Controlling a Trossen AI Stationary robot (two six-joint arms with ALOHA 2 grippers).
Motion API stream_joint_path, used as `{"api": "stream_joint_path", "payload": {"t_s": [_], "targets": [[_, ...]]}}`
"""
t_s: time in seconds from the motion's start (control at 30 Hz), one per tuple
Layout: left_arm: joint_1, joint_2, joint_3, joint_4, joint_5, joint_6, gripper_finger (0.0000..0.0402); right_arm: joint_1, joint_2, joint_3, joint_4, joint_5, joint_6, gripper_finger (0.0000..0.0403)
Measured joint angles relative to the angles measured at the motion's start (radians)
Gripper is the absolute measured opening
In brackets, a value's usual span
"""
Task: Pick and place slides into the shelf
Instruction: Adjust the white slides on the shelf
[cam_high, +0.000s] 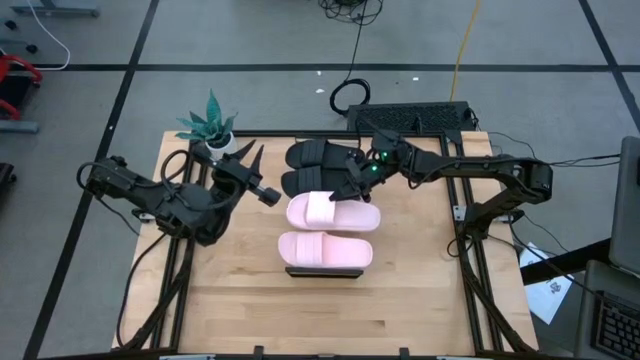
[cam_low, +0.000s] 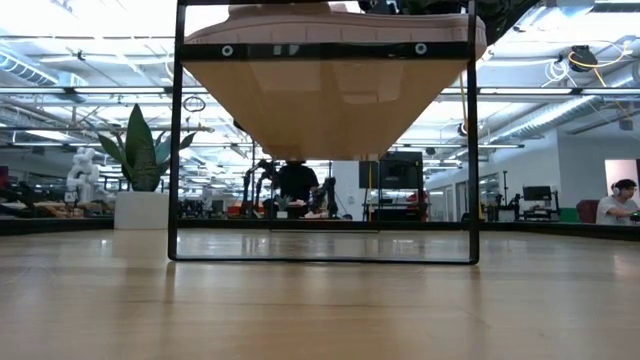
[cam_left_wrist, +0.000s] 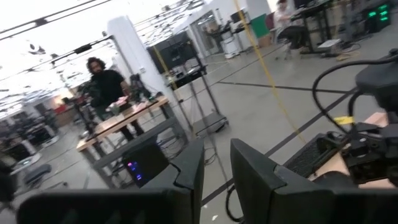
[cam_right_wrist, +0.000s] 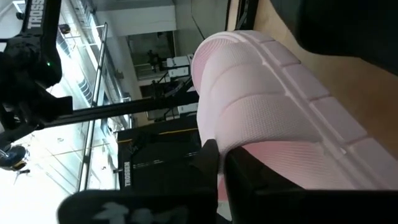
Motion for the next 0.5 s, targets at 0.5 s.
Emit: {"api": "stream_joint_path", "payload": {"t_s": [0.5], "targets": [[0.070,0.000,0.000,-0.009,0.119,-0.022,0.0081,0.011,-0.001,0.073,-0.035,-0.008,-0.053,0.0000]]}}
